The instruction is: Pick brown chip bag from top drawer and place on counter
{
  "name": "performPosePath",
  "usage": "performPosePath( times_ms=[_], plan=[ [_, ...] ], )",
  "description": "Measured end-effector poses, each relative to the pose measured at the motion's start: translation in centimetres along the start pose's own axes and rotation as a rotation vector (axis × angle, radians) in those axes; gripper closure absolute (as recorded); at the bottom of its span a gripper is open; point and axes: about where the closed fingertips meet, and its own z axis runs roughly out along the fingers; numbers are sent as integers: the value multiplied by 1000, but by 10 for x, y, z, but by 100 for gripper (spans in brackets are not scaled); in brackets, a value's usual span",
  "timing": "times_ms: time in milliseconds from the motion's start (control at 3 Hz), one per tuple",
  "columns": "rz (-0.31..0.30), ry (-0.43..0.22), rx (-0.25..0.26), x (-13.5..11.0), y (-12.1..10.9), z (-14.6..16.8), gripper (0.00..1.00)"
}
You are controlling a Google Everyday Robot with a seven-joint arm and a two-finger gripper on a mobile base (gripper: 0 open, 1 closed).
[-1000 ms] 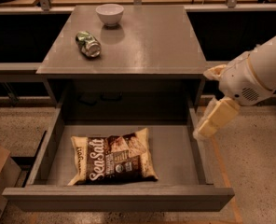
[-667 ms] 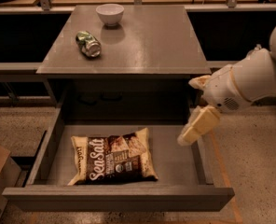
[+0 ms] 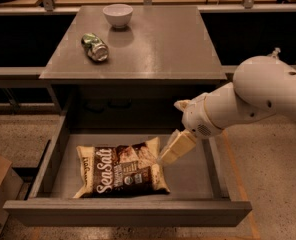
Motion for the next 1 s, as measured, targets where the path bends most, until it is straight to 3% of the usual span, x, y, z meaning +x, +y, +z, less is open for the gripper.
performPosePath(
  times_ms=[333,1000],
  plan=[
    [-1,1,0,0,0,0,0],
    [59,-64,-105,5,17,60,0]
  ],
)
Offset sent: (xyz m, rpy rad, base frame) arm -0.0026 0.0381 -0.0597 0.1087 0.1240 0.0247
